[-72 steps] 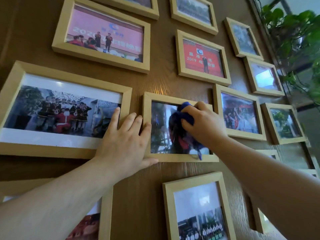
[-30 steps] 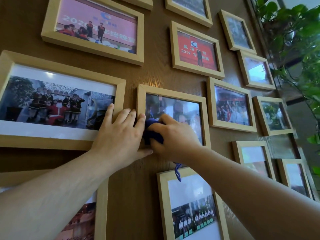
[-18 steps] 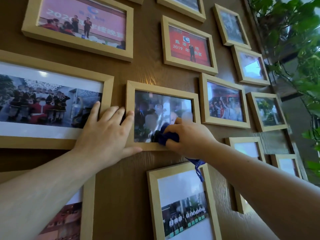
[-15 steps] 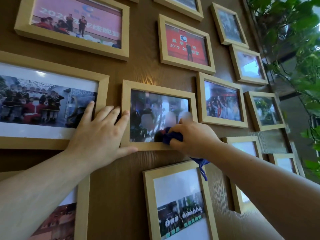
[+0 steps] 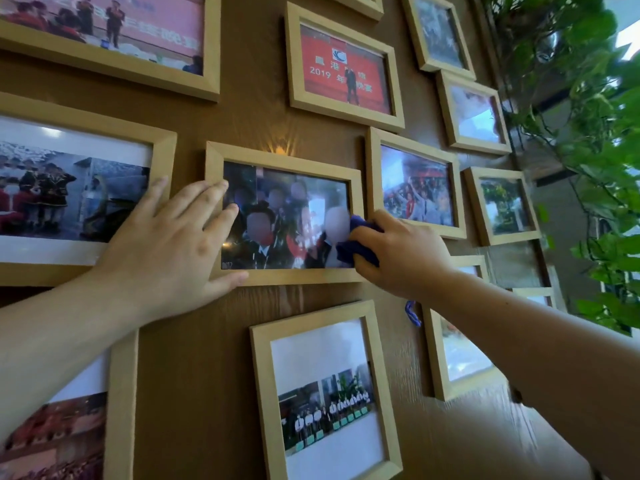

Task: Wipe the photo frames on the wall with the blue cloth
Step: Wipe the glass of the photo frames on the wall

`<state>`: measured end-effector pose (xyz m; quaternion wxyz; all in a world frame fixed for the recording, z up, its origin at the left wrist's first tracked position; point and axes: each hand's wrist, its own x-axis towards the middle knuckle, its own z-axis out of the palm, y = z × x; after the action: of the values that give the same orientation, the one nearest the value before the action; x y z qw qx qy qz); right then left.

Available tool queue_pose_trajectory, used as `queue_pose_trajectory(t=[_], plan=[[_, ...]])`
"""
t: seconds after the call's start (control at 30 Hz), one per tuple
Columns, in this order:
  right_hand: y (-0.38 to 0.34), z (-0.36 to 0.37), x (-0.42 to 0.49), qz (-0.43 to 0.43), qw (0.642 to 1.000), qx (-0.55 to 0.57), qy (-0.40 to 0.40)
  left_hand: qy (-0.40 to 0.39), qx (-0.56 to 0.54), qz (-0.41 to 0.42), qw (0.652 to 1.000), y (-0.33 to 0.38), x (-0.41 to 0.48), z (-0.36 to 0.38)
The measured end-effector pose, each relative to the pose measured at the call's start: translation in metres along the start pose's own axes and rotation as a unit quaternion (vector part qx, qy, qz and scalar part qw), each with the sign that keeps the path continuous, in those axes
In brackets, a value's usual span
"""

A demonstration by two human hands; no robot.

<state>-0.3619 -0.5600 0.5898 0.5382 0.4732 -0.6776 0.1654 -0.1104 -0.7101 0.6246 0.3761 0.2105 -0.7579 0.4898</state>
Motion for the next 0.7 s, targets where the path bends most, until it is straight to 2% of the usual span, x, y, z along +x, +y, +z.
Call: queue_pose_trajectory(t=[0.1, 0.3, 0.5, 0.7], plan=[[0.012, -0.008, 0.001, 0.025, 0.999, -0.004, 0.027, 0.031, -0.039, 0.036, 0.998, 0.014, 0.019, -0.007], [0.038, -0.021, -0.004, 0.069, 0.997, -0.015, 0.025, 0.083, -0.11, 0.091, 0.986, 0.056, 0.054, -0.013], [0.082, -0.003, -0.023, 0.093, 0.996, -0.01, 0.01, 0.086, -0.051, 0.152, 0.983, 0.098, 0.083, -0.007], [0.133, 0.014, -0.009, 0.121, 0.991, 0.038, 0.052, 0.091, -0.048, 0.122, 0.987, 0.13, 0.13, 0.0]])
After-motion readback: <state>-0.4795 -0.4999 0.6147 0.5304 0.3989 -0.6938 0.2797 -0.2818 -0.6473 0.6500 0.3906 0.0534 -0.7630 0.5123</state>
